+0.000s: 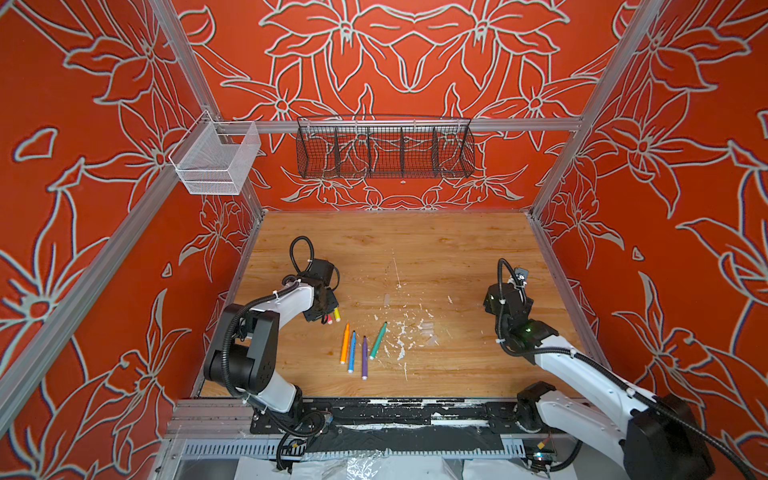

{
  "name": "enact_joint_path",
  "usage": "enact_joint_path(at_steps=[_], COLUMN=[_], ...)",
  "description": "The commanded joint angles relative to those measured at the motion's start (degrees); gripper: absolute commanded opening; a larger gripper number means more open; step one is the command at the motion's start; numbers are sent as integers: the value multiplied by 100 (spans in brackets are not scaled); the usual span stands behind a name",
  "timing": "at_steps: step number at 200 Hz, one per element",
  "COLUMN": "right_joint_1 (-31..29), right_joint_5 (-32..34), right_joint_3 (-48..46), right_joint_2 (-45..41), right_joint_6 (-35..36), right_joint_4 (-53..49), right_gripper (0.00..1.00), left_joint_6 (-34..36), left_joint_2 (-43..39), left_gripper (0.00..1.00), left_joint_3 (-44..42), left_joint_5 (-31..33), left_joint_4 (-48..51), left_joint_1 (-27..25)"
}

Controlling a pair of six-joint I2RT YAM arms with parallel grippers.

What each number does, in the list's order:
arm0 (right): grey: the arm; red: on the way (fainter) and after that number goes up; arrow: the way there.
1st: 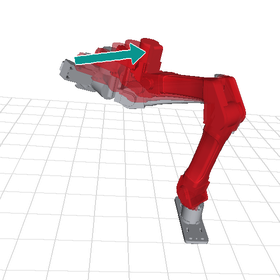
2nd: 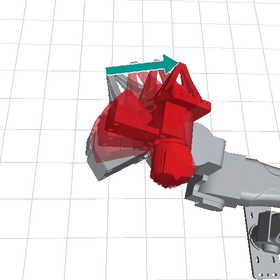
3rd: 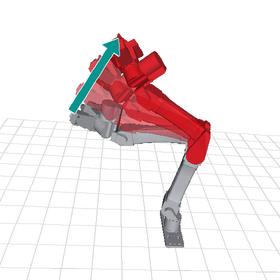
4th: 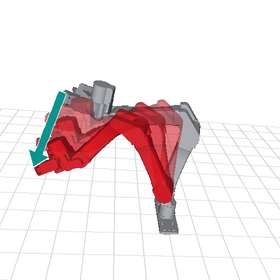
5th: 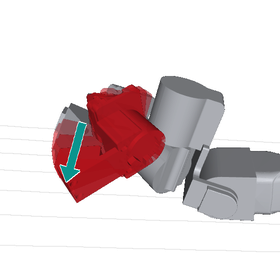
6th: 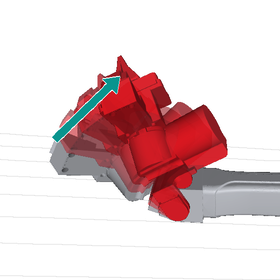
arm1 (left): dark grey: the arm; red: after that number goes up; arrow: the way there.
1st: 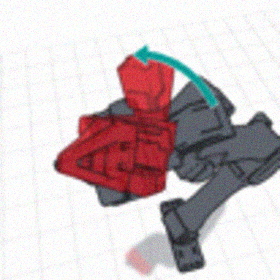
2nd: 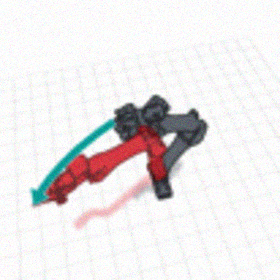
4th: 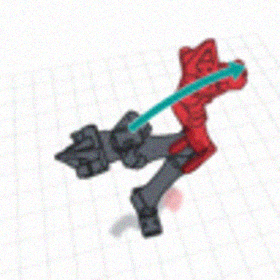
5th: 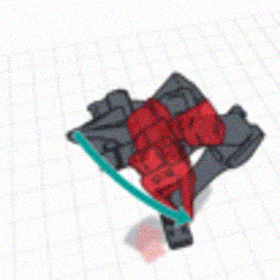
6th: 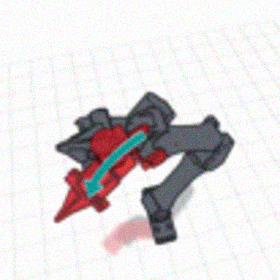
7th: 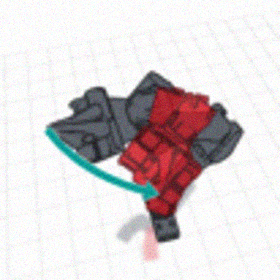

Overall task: Insert the pens into the pen caps
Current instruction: 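Lay the capped pink highlighter on the table and open the left gripper, then lower the left gripper over the green marker and close on it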

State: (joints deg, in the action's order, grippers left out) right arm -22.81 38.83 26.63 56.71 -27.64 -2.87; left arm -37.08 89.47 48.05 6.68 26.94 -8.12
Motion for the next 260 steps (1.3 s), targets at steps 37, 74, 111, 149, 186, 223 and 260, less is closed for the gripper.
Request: enact_joint_path(at_steps=[37, 74, 111, 149, 186, 223, 260], right_joint_1=[42, 40, 42, 44, -104, -895, -1173], right_joint_5=[-68, -85, -38, -636, -4491, -5745, -6009], right_joint_3=[46, 35, 66, 507, 1050, 1262, 1796], right_joint_2=[-59, -59, 30, -158, -1129, -1210, -695], right_joint_6=[-5, -14, -18, -673, -1666, -2415, -2256], right_joint_4=[103, 125, 168, -840, -391, 808, 989], right_gripper=[74, 74, 74, 66, 70, 80, 78], left_joint_6=[116, 522, 837, 880, 645, 866, 911], left_joint_2=[-239, -1306, -2600, -3080, -2872, -1994, -1465], left_gripper=[29, 28, 38, 39, 39, 38, 38], left_joint_3=[420, 614, 410, 170, -341, -246, 82], left_joint_5=[44, -208, -286, -674, -815, -1067, -876], left_joint_4=[621, 1191, 1515, 1613, 1174, 1015, 1081], left_joint_1=[48, -29, -1023, -2129, -2958, -3389, -3474])
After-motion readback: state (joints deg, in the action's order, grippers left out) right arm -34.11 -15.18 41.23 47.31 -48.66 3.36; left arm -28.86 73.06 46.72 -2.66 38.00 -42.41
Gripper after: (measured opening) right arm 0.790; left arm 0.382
